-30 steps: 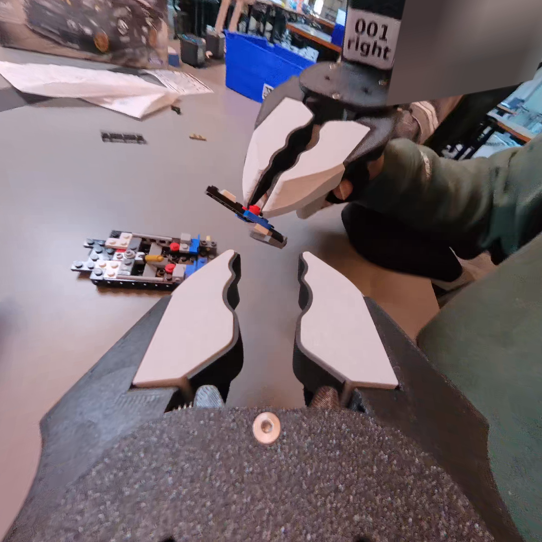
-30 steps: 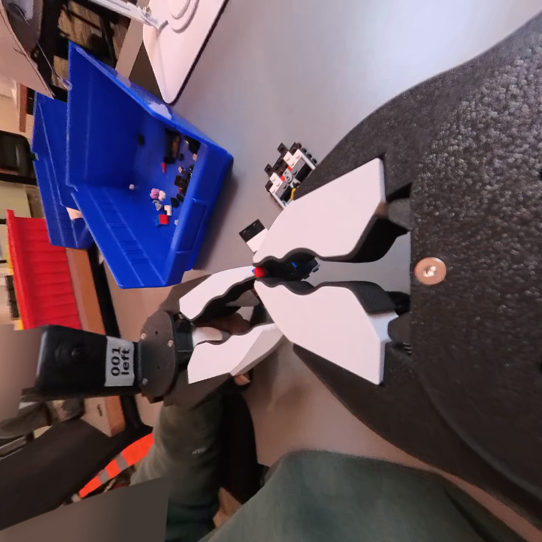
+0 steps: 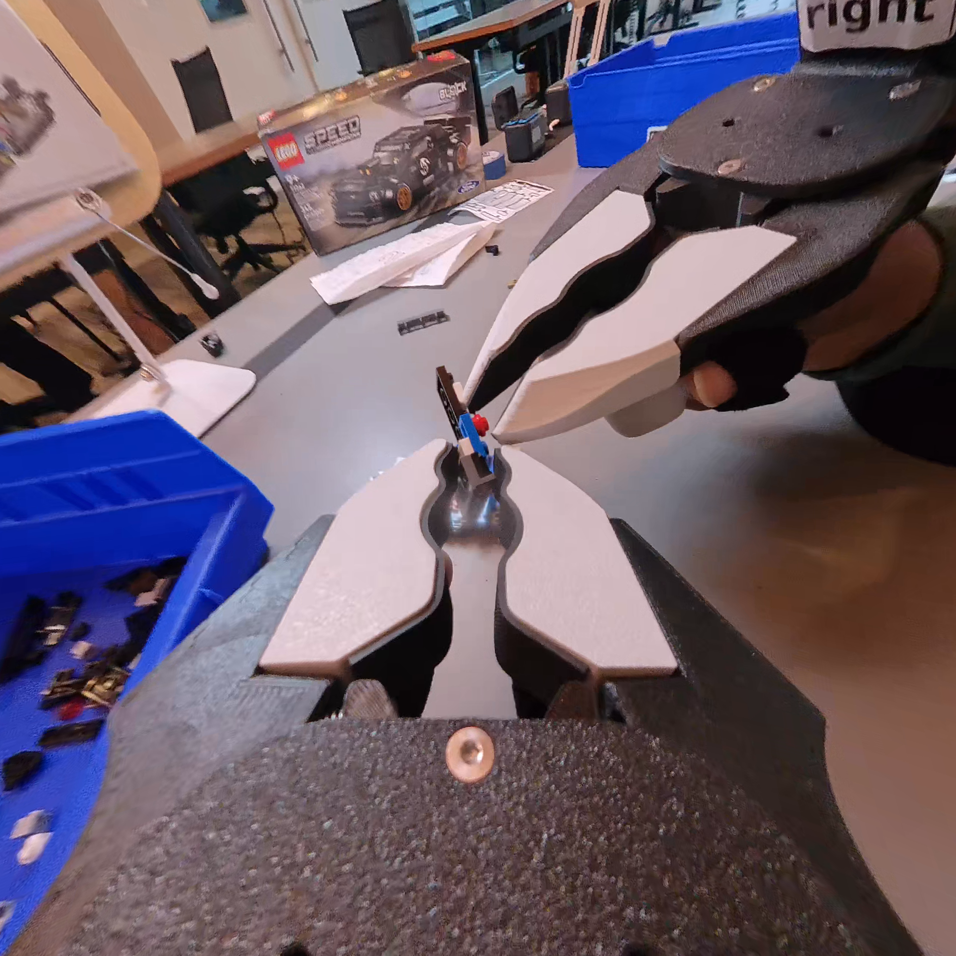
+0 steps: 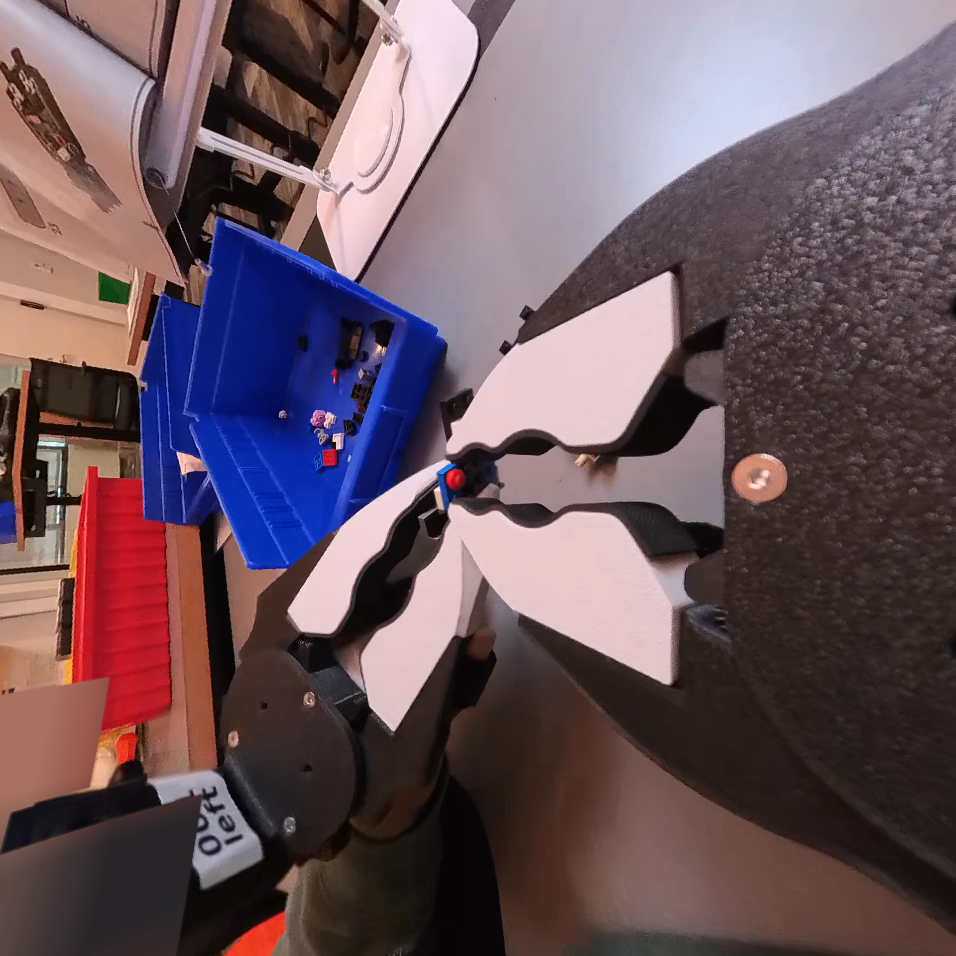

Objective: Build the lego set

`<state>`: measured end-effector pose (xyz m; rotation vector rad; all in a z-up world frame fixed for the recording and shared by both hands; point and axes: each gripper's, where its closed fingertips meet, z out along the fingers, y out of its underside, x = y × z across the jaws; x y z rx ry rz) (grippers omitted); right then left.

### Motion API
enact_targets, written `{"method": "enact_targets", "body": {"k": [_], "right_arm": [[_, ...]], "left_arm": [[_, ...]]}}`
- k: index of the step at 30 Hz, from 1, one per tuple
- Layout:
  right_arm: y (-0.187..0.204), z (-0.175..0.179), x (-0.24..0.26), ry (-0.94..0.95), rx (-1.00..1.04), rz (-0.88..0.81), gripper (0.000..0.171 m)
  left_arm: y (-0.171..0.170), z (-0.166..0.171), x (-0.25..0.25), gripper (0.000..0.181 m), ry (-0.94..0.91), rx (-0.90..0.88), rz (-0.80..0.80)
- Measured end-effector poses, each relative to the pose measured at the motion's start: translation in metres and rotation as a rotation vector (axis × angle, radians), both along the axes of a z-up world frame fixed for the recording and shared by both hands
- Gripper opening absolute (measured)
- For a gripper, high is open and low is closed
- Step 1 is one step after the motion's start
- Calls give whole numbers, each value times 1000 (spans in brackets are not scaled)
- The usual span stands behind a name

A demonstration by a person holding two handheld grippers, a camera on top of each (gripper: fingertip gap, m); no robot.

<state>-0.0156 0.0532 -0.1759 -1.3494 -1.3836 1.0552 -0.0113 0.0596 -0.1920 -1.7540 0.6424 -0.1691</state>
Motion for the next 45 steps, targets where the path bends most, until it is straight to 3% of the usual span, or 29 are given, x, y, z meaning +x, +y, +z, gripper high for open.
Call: {"method": "enact_targets", "body": {"k": [10,20,24,27,29,33,35,37,40,45], "right_arm": [[-3,7,1,20,-26,2,7],[1,-4,5,-55,95,-38,5],[-1,-5,12,-77,182,2,4],[-4,3,18,-56,306,13,5],[-4,9,21,-28,289,37,5],[19,16,30,5,123,9,5],[33,15,34,13,59,-23,5],[38,12,34,7,18,-33,6],[38,4,32,-27,19,-29,6],[28,-2,29,-38,-32,31,6]], "left_arm": [[-3,15,0,12,183,193,59],[2,3,1,12,46,62,42],[6,-3,-4,12,-136,-69,54],[5,-4,-11,11,-430,-239,14],[-1,-5,3,12,-571,-333,-63],[-19,-35,30,11,-755,-726,-212],[-29,-59,38,12,-683,-867,-217],[-32,-65,42,12,-612,-895,-233],[-22,-69,31,17,-449,-818,-175],[-7,-65,-3,55,-158,-615,-77]]}}
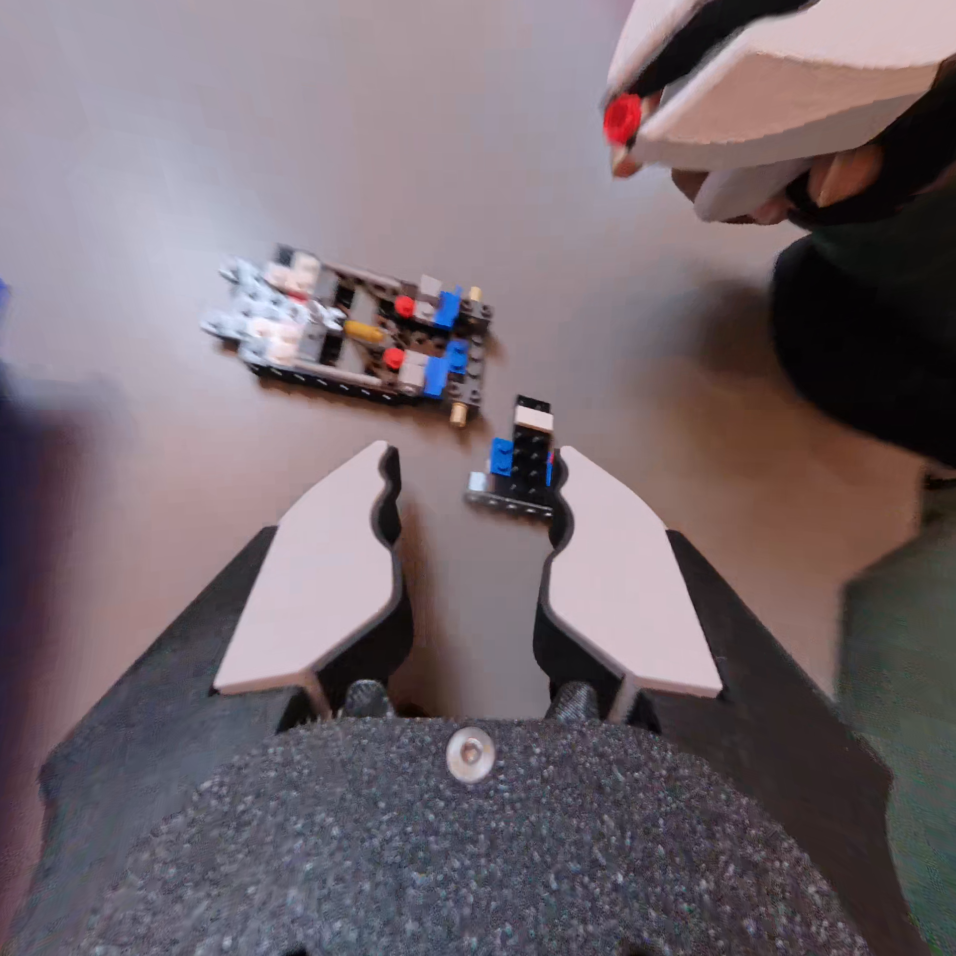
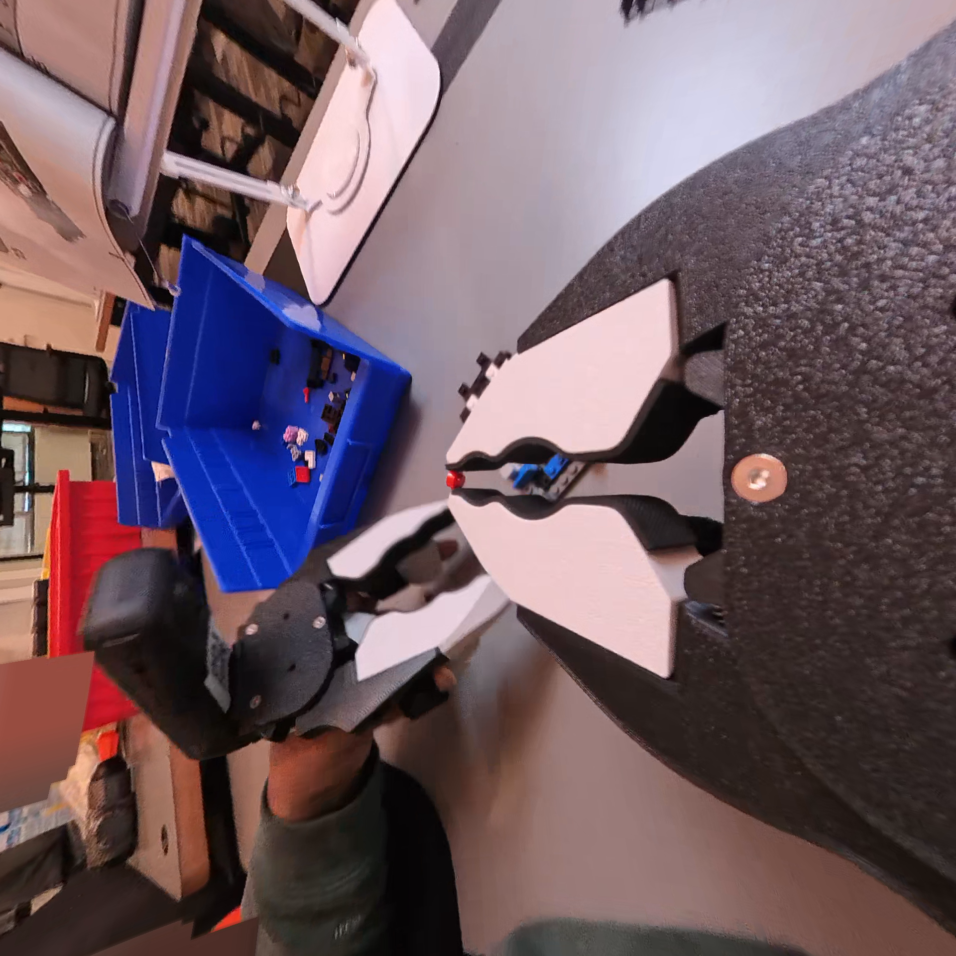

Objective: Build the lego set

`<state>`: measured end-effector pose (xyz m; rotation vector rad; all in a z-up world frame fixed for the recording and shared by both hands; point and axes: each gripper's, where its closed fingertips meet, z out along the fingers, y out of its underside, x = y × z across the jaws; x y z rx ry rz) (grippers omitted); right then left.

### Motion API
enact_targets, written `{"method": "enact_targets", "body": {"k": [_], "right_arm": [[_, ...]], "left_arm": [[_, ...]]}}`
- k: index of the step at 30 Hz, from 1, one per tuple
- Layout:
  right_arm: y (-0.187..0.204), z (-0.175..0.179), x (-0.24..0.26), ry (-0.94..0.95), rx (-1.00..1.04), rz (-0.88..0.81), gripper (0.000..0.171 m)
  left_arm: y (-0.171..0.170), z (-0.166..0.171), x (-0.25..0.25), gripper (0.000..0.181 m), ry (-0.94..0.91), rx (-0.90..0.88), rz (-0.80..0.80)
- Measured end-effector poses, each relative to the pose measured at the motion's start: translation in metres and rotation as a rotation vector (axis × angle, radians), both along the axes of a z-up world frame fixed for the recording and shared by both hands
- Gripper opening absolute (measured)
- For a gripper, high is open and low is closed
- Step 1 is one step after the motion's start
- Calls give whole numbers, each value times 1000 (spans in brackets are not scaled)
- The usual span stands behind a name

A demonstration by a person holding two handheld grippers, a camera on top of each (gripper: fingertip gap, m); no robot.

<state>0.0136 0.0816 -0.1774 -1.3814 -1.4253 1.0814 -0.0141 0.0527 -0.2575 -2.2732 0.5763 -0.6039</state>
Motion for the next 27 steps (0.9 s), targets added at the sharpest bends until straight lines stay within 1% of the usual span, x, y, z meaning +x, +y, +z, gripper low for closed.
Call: {"method": "enact_targets", "body": {"k": [2,5,8,10,13,17,19,21,25,26,27], "right_arm": [[-9,0,-3,12,-73,45,6],[-27,6,-12,50,-294,127,6],[-40,16,-18,108,-555,198,6],[-44,19,-19,126,-686,238,6],[-51,21,-20,127,-777,281,6],[-47,23,-22,146,-800,248,6],[-43,23,-22,154,-833,243,6],[-43,22,-21,149,-828,239,6],[-43,25,-21,163,-824,246,6],[-42,26,-22,168,-810,236,12],[-39,30,-21,189,-790,235,24]], "left_arm": [[5,20,-7,50,54,171,-17],[5,55,0,35,84,437,-50],[1,81,7,27,253,734,-87],[-5,91,16,21,347,871,-129],[-6,94,17,8,463,950,-124],[-6,98,15,7,462,969,-102],[-5,103,14,11,459,1006,-75],[-4,99,16,6,465,988,-91],[-5,102,16,5,427,988,-97],[-3,102,14,5,432,982,-97],[3,104,4,5,480,985,-57]]}}
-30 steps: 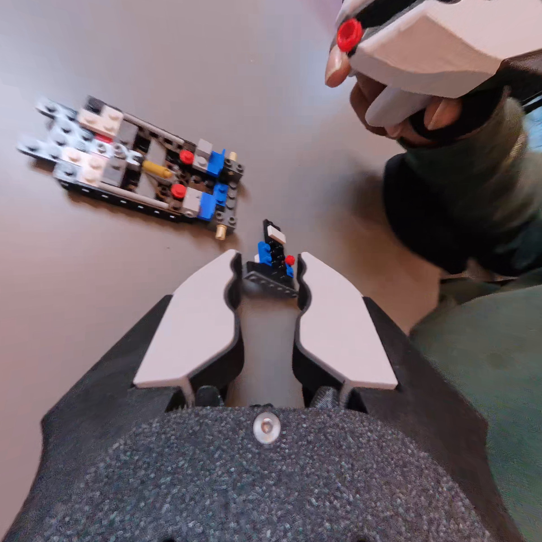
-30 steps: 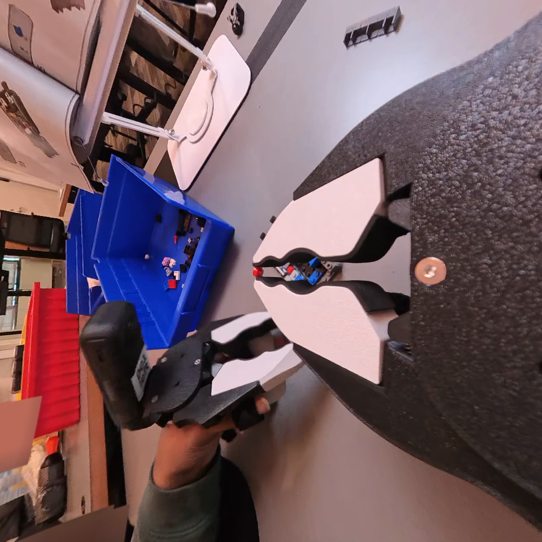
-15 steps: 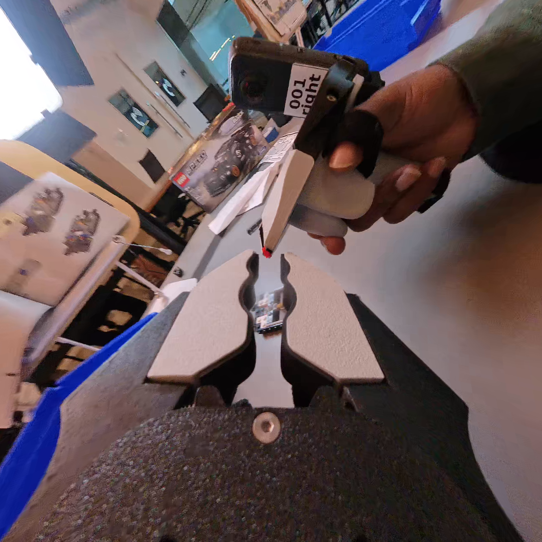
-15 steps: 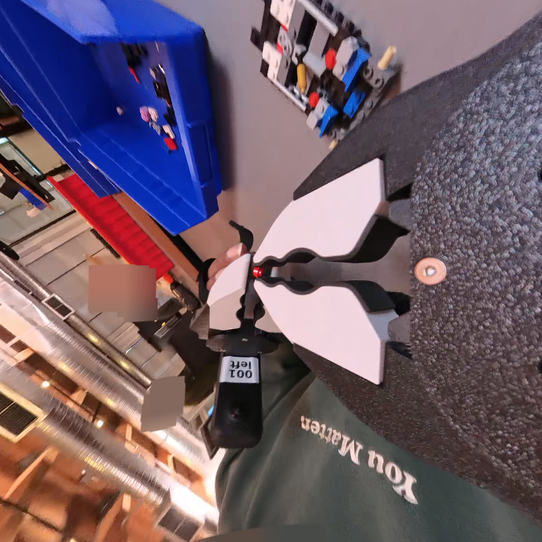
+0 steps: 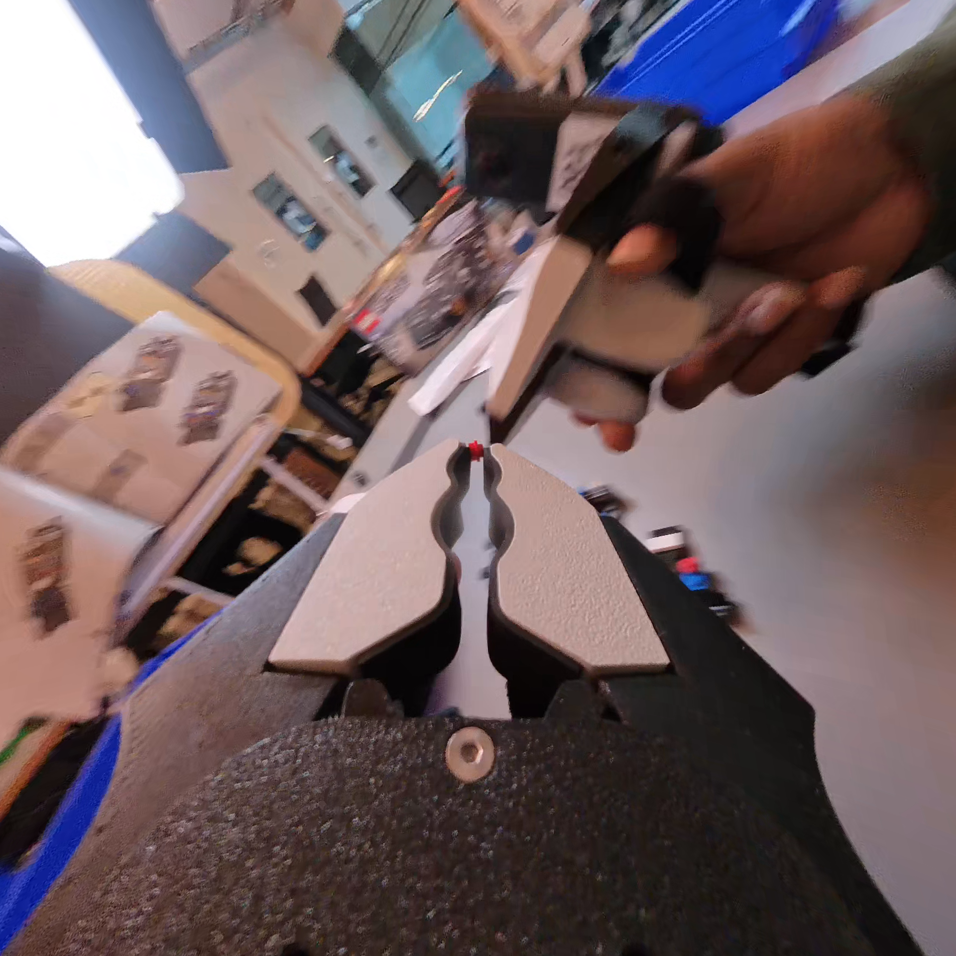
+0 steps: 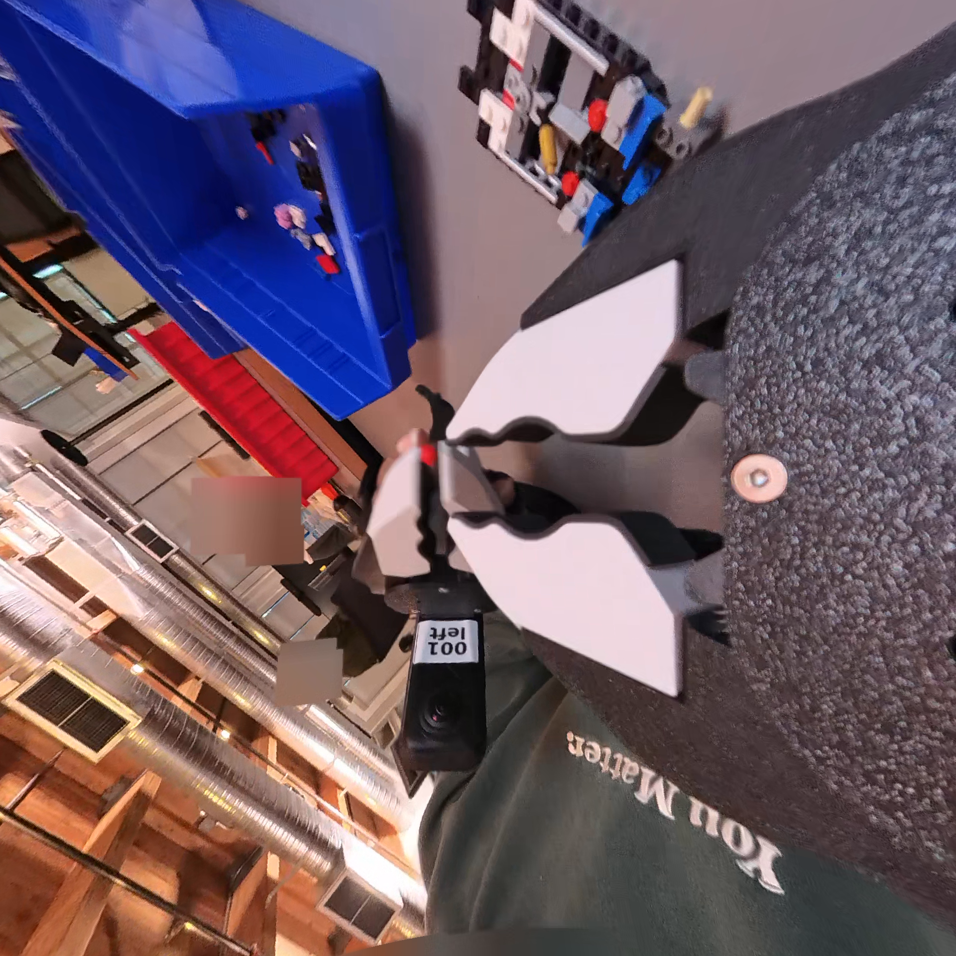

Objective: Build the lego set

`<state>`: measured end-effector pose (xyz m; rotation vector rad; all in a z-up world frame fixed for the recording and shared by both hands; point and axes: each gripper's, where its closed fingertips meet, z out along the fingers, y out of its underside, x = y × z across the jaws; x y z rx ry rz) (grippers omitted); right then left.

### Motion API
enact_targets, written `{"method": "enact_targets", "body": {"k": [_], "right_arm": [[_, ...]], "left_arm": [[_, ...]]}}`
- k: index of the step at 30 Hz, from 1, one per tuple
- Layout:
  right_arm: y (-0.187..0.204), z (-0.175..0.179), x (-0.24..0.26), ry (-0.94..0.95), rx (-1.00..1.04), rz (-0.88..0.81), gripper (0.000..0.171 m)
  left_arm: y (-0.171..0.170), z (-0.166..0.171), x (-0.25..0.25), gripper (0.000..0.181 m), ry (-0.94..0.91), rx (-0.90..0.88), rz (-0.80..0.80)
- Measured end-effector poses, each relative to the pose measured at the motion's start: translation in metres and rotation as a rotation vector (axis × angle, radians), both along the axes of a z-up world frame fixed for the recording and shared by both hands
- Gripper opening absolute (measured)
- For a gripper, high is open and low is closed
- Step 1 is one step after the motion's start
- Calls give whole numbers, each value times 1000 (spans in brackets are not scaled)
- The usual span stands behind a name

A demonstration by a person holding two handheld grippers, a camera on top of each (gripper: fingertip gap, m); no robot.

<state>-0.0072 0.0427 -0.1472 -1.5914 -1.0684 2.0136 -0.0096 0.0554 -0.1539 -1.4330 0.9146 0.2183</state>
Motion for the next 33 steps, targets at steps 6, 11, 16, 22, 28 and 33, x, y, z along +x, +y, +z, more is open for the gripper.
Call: {"method": "enact_targets", "body": {"k": [6,11,16,22,28,33], "right_arm": [[20,-8,6,-67,420,-156,33],[14,-24,4,-122,520,-127,33],[19,-25,8,-137,562,-123,32],[25,-28,11,-148,536,-131,30],[24,-34,11,-176,577,-120,29],[26,-38,12,-198,575,-122,27]], "left_arm": [[55,-20,-140,5,-8,-301,566],[54,-66,-174,55,-167,-699,667],[45,-70,-168,58,-170,-714,618],[40,-76,-169,54,-218,-722,614],[37,-65,-153,40,-212,-648,518],[12,-91,-121,3,-85,-797,379]]}}
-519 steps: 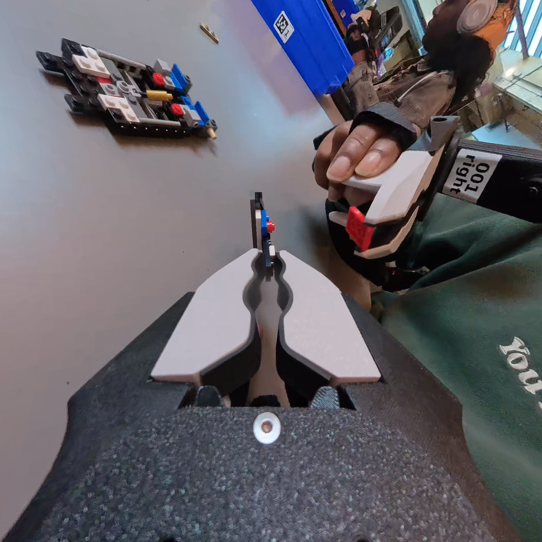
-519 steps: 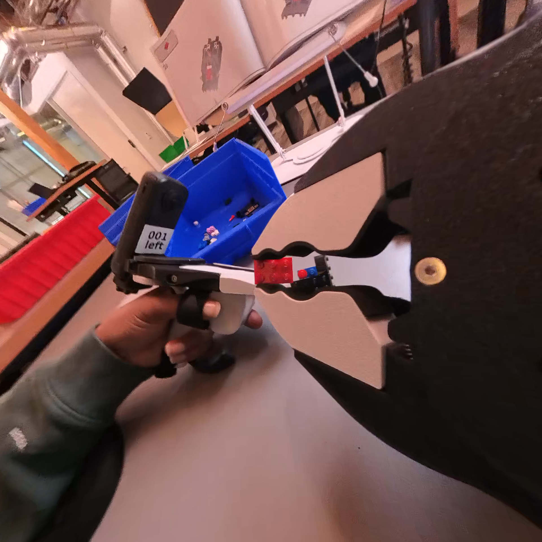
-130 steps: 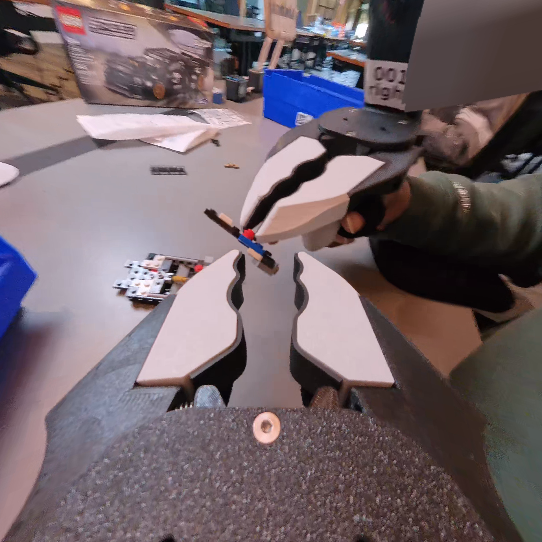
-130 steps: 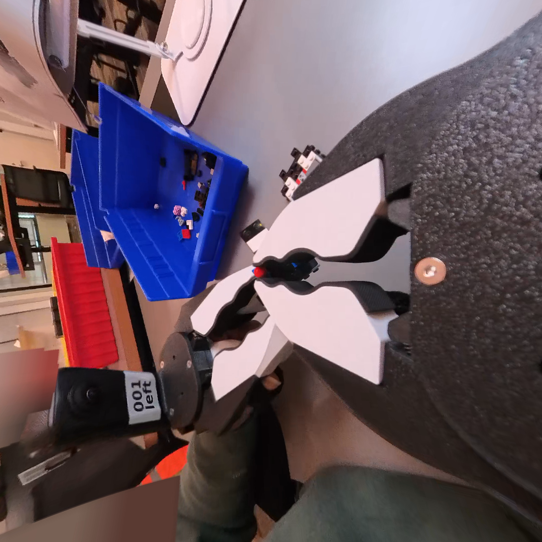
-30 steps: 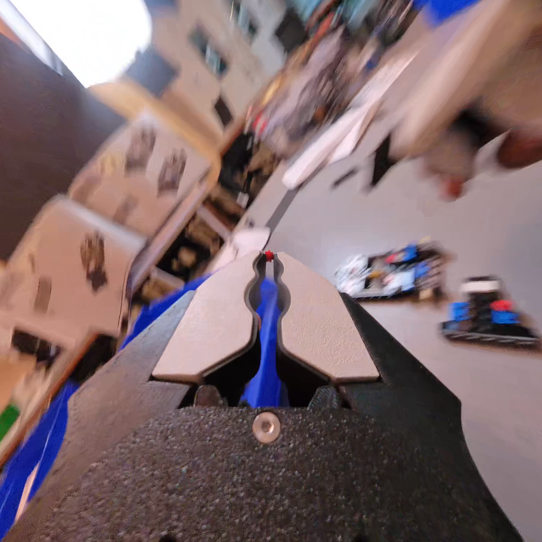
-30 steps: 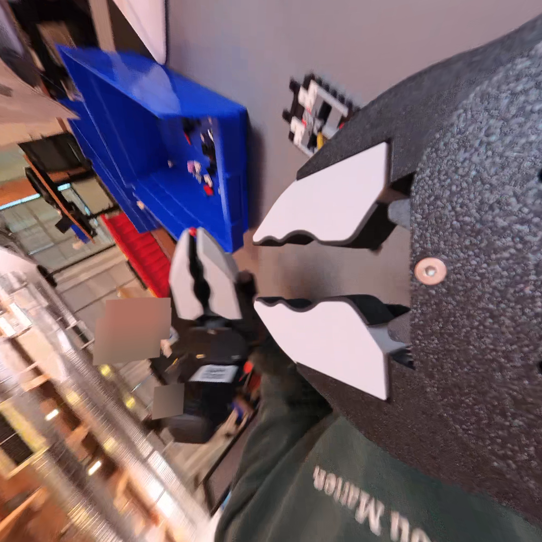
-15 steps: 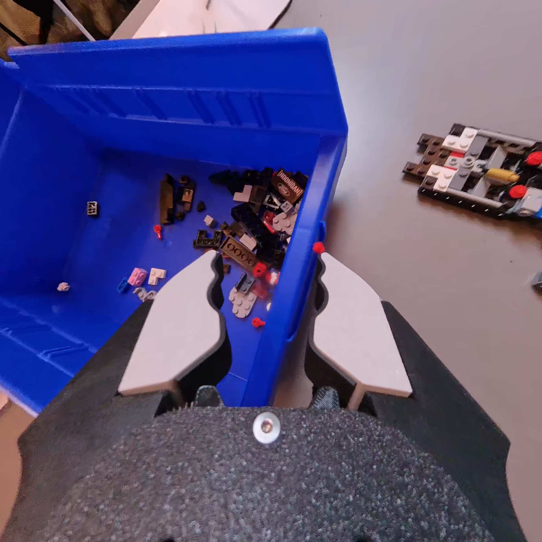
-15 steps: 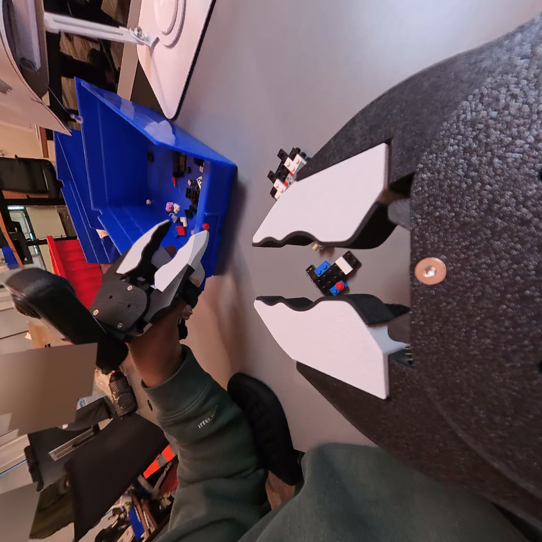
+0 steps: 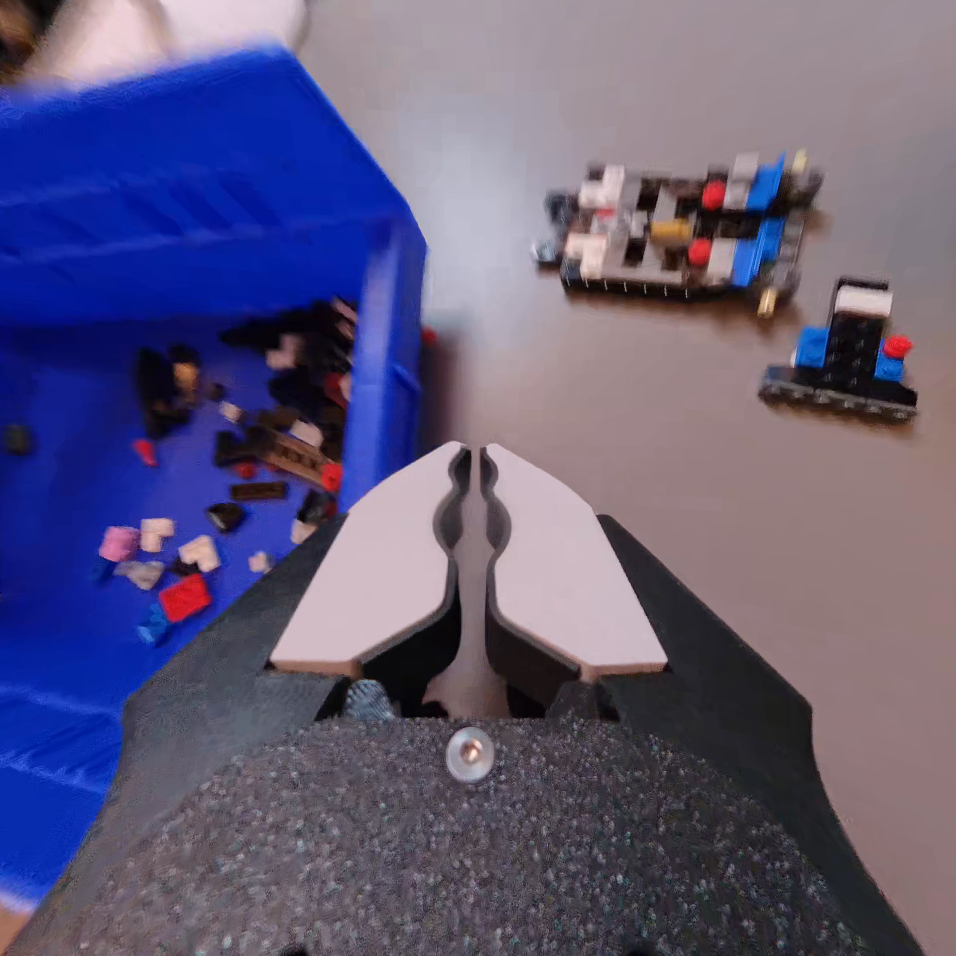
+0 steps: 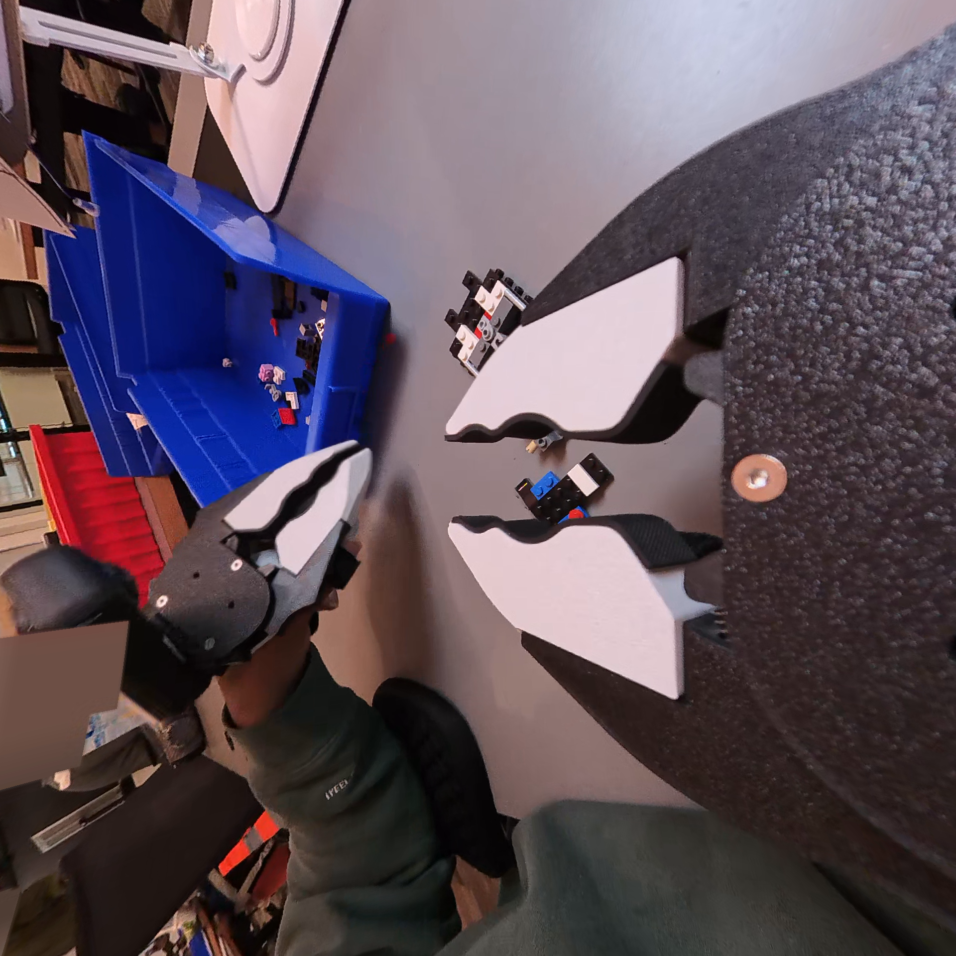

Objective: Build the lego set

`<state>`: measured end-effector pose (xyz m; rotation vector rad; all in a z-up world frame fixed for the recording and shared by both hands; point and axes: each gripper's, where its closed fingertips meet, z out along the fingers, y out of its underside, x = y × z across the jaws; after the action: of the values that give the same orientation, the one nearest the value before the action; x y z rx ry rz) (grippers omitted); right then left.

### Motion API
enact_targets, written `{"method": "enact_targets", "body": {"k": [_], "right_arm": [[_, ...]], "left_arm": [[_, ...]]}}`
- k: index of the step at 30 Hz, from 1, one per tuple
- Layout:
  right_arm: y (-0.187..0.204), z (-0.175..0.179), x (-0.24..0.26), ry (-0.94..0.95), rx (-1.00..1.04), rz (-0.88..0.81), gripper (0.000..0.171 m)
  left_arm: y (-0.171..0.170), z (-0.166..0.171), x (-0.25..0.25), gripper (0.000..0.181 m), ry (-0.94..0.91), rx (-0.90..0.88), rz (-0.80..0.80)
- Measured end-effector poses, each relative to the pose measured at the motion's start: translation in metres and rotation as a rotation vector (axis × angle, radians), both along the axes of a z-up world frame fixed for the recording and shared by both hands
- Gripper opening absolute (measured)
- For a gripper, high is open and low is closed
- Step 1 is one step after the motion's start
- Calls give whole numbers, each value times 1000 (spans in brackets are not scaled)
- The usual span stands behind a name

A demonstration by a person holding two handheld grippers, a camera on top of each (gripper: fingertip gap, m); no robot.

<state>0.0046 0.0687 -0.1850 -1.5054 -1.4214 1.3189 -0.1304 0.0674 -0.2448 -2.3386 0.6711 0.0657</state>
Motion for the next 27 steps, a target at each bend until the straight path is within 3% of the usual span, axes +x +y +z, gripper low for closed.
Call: {"method": "enact_targets", "body": {"k": [4,5,6,9,15,19,22,25,27], "right_arm": [[0,-1,0,-5,4,0,26],[0,0,0,-5,4,3,27],[-1,0,1,-3,2,7,26],[-1,2,1,2,4,11,26],[-5,3,2,0,-3,25,25],[-6,4,3,-2,4,27,25],[-5,5,4,0,-3,28,25],[-4,4,4,-5,-14,30,25],[-5,3,4,-8,-21,33,24]], "left_arm": [[17,-3,-34,0,70,51,164],[22,-3,-43,9,100,73,201],[24,-4,-44,21,112,71,195],[31,1,-14,12,-33,96,96],[68,-20,11,30,-211,3,118],[81,-35,13,33,-201,-88,151],[84,-35,12,25,-221,-115,175],[83,-35,14,5,-210,-137,145],[81,-34,13,5,-185,-140,117]]}}
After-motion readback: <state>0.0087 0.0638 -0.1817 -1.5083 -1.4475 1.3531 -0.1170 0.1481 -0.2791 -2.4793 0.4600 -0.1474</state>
